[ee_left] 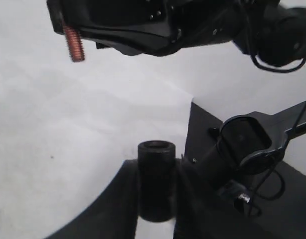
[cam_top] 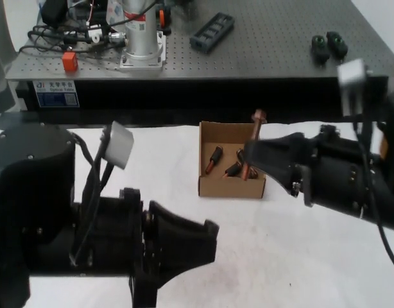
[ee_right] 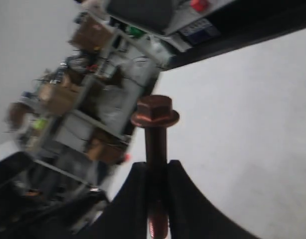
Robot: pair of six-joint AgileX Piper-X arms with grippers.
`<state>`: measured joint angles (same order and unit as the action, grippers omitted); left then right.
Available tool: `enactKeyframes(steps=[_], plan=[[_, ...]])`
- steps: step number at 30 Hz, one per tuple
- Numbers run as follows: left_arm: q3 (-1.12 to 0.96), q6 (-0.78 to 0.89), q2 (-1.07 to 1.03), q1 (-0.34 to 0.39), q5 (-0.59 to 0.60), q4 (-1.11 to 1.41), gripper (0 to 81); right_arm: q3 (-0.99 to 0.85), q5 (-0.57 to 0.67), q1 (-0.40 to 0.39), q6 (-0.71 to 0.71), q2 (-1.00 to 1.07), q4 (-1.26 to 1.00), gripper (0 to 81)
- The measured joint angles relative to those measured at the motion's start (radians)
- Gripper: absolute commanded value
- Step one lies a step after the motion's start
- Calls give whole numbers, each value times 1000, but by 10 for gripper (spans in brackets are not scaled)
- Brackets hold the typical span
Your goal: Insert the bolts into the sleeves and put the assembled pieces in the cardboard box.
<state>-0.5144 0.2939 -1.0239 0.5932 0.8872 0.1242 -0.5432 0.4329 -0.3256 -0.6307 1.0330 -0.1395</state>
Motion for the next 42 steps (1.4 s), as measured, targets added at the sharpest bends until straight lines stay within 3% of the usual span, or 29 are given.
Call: enactKeyframes(steps=[2,5,12,25,42], plan=[[0,21,-28,5,29,41,6,68,108,-5,-105,-6,-220,27],[2,45,-61,11,47,83,6,91,161,-21,-166,-5,-317,27],[2,93,-74,12,50,152,6,91,257,-24,-181,-5,-342,27],[2,137,-74,12,-5,173,6,91,333,-24,-187,-5,-341,27],[2,167,-74,12,32,188,6,91,355,-27,-187,-5,-341,27]])
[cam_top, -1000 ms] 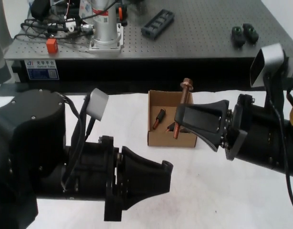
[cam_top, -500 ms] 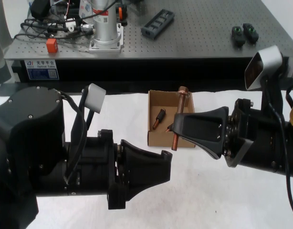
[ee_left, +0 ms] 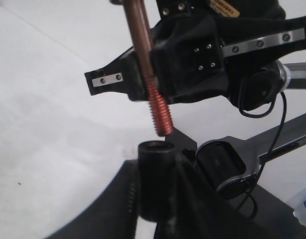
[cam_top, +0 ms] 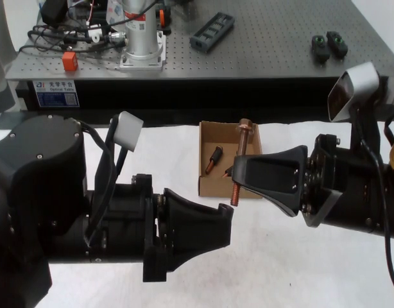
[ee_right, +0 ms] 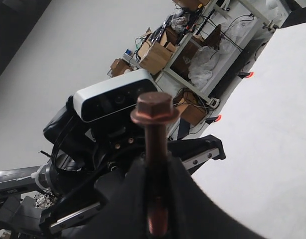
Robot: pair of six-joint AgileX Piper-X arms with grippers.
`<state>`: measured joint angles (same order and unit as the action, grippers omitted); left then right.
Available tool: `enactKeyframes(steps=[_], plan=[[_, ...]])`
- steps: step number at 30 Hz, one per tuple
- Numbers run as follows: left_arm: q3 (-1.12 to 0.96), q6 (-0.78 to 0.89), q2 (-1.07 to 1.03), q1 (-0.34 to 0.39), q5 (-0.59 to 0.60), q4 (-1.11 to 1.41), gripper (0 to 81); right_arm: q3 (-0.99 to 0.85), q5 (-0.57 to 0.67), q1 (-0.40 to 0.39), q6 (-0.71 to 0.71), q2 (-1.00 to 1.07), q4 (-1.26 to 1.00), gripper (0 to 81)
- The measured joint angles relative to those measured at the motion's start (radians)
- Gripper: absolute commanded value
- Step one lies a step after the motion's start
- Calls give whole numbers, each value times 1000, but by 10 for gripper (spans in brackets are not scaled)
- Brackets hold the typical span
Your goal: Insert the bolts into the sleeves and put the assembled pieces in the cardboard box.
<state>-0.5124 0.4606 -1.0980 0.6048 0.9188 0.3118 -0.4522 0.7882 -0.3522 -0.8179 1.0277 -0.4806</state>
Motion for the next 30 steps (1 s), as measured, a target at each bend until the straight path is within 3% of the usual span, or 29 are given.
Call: enactKeyframes(steps=[7,28,30], plan=[[0,1,-2,3,14,-8,6,0,-19,-50,5,0,6,27],[0,-13,-5,3,-62,30,6,0,-79,-55,75,0,48,8],[0,-49,-5,3,-61,30,6,0,-71,-55,106,0,49,98]])
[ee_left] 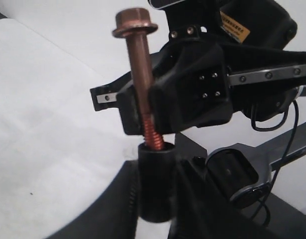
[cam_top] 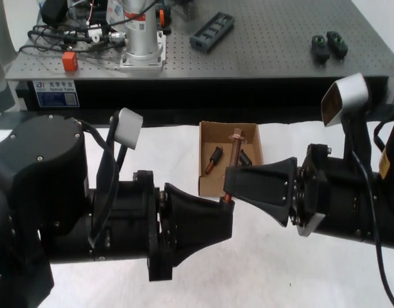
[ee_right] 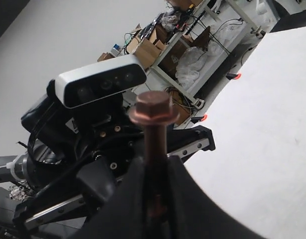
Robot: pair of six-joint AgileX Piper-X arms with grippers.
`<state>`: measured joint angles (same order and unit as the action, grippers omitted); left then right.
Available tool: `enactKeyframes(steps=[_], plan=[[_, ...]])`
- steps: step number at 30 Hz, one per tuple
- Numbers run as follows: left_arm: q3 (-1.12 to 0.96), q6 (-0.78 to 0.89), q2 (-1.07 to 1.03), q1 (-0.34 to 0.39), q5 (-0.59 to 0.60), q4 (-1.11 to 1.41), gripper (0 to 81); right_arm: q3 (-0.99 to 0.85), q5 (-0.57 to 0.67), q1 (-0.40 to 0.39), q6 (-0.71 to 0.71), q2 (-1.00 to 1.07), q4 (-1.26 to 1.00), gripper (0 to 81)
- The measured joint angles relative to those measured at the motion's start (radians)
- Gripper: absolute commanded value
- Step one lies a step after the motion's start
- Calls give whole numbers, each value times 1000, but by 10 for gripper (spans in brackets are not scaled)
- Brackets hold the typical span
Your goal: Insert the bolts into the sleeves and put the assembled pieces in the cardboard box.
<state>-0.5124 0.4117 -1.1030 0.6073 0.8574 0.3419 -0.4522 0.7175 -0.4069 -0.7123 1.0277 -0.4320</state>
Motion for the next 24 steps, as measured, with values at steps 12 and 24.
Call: enactKeyframes(steps=[12,24], plan=[[0,-224,-2,0,-272,40,6,0,53,19,119,-2,-44,410],[-478,-48,-498,-35,-531,-147,6,0,-24,406,294,-113,285,394]])
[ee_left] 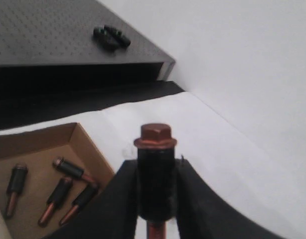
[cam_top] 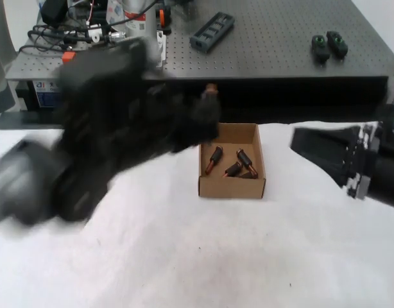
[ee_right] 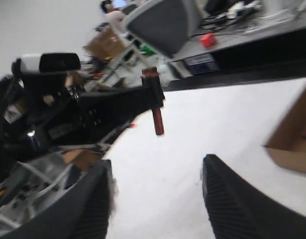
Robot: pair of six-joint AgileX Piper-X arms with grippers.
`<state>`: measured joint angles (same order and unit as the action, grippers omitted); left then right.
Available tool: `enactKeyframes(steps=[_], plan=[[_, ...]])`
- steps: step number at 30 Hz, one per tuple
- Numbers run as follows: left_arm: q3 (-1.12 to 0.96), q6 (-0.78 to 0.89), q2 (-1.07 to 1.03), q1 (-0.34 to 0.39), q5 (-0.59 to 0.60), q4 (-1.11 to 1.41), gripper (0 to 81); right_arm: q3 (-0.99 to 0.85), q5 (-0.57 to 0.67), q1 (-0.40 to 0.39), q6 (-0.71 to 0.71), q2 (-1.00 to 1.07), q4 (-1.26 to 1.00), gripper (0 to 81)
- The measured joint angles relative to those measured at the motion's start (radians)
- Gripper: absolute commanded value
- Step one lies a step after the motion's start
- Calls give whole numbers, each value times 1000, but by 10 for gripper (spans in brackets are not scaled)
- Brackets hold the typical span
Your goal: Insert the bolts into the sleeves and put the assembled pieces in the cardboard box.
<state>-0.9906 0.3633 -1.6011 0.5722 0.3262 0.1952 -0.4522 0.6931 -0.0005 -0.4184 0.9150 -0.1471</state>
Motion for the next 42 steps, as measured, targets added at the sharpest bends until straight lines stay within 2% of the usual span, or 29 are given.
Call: enactKeyframes(steps=[4,8,10,16,19,24,26,28,29,32,33,35,37,42], plan=[[-213,-22,-166,0,-8,-166,6,0,-99,36,66,-10,125,367],[-602,-70,-468,0,-67,-505,6,0,-203,44,107,-11,279,367],[-680,-87,-525,0,-91,-571,6,0,-212,44,108,-11,311,367],[-1091,-217,-799,0,-213,-885,1,0,-233,44,108,-12,322,367],[-1169,-242,-851,0,-246,-974,64,0,-244,44,108,-12,323,367],[-1177,-247,-854,0,-245,-999,267,0,-249,44,108,-12,323,367],[-1177,-249,-854,0,-231,-1005,302,0,-249,44,108,-12,323,367],[-1179,-250,-851,0,-215,-1008,279,0,-247,44,103,-12,323,367],[-1179,-250,-847,2,-211,-1013,239,0,-243,44,96,-12,323,367],[-1179,-250,-793,3,-208,-1064,38,0,-240,44,85,-19,318,367],[-1179,-264,-771,1,-241,-1076,6,0,-241,44,83,-26,316,365],[-1133,-298,-647,-3,-345,-1099,6,2,-241,44,87,-50,308,332],[-1098,-303,-594,-7,-367,-1094,6,1,-241,44,92,-84,299,277],[-677,-306,-226,-31,-413,-877,6,35,-241,44,101,-181,286,159]])
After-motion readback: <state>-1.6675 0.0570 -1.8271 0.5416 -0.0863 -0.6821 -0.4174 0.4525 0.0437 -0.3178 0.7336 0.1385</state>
